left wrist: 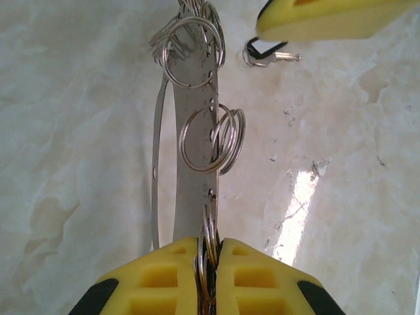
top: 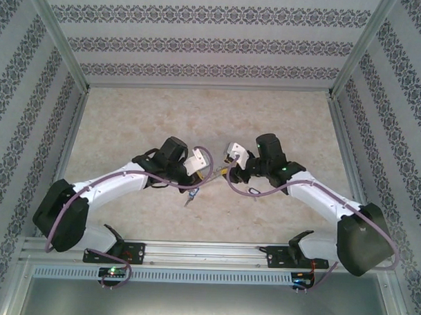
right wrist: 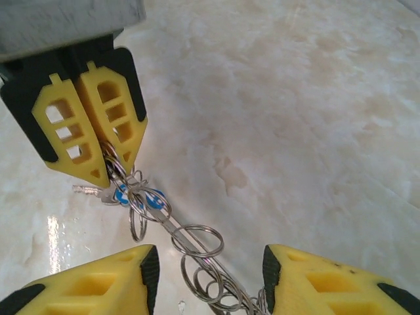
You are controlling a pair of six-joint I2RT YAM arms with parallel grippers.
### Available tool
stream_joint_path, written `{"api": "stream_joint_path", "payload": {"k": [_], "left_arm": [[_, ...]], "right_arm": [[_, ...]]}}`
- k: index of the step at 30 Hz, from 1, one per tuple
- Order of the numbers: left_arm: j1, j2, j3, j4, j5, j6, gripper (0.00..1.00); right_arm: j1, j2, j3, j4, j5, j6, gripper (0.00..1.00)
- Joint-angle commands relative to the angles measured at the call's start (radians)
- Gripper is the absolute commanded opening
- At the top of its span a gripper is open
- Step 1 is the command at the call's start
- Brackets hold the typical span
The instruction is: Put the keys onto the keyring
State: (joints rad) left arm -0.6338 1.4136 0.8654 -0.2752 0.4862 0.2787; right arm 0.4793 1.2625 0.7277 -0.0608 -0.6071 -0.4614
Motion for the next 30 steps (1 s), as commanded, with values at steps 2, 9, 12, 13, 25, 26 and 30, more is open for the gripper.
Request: {"api": "stream_joint_path", "payload": {"k": [2, 9, 12, 13, 25, 26, 30], "left_arm": [[0.0, 0.051, 0.03, 0.002, -0.04, -0.071, 0.06], [0.004, 0.053, 0.059, -0.013, -0.036, -0.096, 0.06], [0.006, 0.053, 0.057, -0.013, -0.036, -0.093, 0.06], [0.008, 0.053, 0.056, -0.013, -0.04, -0.094, 0.06], [0.017, 0.033, 0.043, 0.009, -0.029, -0.106, 0.06], [0.019, 0.032, 0.041, 0.012, -0.026, -0.107, 0.06], [0.02, 0.025, 0.041, 0.023, -0.014, -0.111, 0.07]], "right_arm": [[0.026, -0.042, -0.008, 0.001, -0.04, 0.095, 0.39], [0.079, -0.012, -0.057, 0.045, -0.034, 0.119, 0.35], [0.076, 0.015, -0.072, 0.09, -0.013, 0.126, 0.37], [0.076, 0.026, -0.065, 0.096, -0.012, 0.119, 0.37], [0.076, 0.124, 0.035, 0.057, -0.03, 0.139, 0.35], [0.076, 0.126, 0.036, 0.064, -0.032, 0.145, 0.34], [0.076, 0.133, 0.041, 0.086, -0.026, 0.155, 0.29]]}}
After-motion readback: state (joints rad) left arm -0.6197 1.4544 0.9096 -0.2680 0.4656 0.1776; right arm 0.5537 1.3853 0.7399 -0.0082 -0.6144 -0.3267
